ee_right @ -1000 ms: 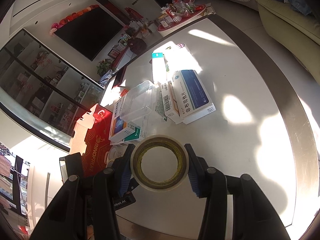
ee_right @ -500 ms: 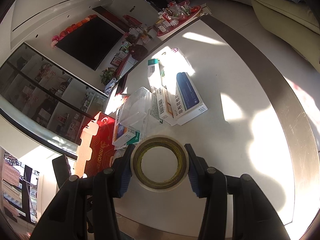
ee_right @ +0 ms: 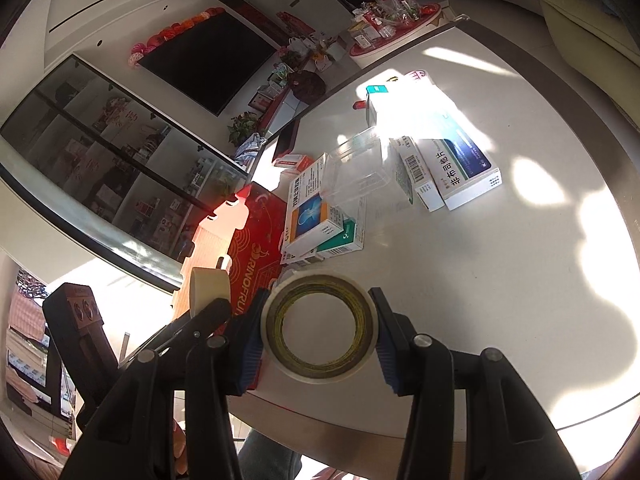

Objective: Organize objects

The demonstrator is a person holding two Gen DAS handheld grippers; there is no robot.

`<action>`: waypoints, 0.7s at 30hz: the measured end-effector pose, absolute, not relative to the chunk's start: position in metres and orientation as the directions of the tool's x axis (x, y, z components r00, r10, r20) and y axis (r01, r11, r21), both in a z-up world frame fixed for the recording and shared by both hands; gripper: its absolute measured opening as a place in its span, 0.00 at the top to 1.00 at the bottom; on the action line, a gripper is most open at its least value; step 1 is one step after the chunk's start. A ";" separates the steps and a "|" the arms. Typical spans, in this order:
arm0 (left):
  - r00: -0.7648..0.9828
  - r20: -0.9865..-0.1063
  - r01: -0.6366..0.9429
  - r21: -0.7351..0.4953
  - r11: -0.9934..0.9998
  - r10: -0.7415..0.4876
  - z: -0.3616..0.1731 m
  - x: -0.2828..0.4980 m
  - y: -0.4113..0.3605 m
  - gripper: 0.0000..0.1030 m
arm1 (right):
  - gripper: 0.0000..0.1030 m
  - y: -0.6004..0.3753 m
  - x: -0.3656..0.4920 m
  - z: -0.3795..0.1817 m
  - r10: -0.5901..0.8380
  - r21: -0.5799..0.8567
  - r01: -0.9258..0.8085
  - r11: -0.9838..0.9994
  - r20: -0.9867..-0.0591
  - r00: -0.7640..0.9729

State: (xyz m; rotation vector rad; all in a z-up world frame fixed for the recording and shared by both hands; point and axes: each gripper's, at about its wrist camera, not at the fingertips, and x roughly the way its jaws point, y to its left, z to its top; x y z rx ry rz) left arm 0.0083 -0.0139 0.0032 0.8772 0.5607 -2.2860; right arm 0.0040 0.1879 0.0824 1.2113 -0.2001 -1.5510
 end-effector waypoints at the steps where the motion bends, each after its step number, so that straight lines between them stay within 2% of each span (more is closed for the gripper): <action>1: -0.585 -0.702 0.689 -0.165 -0.706 -0.407 0.005 0.017 -0.018 0.50 | 0.54 0.182 0.011 0.085 -0.804 0.672 0.641 -0.372 -0.578 0.139; 10: -0.560 -0.643 0.780 -0.196 -0.594 -0.522 0.012 0.088 -0.054 0.50 | 0.53 0.132 0.071 0.104 -0.770 0.646 0.708 -0.284 -0.594 0.233; 21: -0.471 -0.668 0.848 -0.165 -0.504 -0.575 0.001 0.116 -0.083 0.50 | 0.53 0.103 0.096 0.097 -0.737 0.691 0.678 -0.248 -0.590 0.332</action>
